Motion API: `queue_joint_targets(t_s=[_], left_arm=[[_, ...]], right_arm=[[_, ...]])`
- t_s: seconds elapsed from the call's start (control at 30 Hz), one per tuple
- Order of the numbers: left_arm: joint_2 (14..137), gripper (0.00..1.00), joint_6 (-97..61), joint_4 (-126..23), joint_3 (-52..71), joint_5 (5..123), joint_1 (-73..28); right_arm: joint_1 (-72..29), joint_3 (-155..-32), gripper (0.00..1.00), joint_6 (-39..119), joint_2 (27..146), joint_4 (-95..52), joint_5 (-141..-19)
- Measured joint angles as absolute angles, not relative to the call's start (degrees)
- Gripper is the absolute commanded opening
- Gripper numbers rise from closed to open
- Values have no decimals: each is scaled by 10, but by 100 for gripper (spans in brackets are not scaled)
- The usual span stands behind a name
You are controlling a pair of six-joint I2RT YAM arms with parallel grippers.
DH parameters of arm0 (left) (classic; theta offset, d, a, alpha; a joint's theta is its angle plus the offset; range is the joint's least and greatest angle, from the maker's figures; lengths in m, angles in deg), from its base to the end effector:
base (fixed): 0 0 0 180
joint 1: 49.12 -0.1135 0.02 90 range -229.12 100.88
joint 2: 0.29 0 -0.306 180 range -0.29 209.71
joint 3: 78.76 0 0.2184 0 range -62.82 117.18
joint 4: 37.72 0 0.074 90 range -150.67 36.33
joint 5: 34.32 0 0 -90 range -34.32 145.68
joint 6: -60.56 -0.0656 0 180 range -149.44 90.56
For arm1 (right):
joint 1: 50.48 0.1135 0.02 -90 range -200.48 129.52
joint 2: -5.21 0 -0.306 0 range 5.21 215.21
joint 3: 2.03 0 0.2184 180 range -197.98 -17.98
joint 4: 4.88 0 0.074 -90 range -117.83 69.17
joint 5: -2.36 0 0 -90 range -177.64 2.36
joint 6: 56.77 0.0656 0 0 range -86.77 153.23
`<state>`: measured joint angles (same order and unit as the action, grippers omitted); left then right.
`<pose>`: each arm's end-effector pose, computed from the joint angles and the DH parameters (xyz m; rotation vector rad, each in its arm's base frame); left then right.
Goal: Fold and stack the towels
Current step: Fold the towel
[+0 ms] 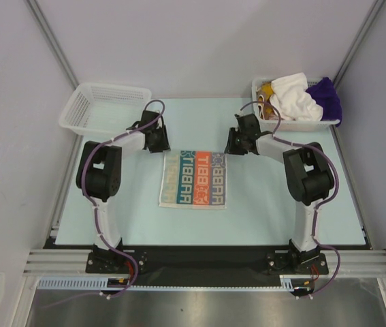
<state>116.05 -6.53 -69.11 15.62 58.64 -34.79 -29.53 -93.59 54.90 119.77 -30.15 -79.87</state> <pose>0.4270 -0.1126 0.1941 -0.1678 2.5261 -0.3297 0.4084 0.1659 0.2027 -0.0483 2.4652 0.4974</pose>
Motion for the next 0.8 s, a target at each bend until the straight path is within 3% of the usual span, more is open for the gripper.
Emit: queue_joint_targets(t_s=[0.27,0.47,0.5,0.6,0.8], left_arm=[[1167,38,-71,-700,165,582,-346],[1169,22,-75,-705,165,578,-345],[1170,14,-75,-706,166,578,-345],[1174,1,-75,-708,171,579,-344],[1177,0,-75,-709,176,582,-342]], right_arm=[[-279,-969,32,539,1228,-310,-807],[-275,-977,31,535,1235,-319,-813],[-275,-978,30,535,1236,-320,-814],[-274,-980,22,530,1236,-324,-817],[-274,-982,8,527,1238,-330,-820]])
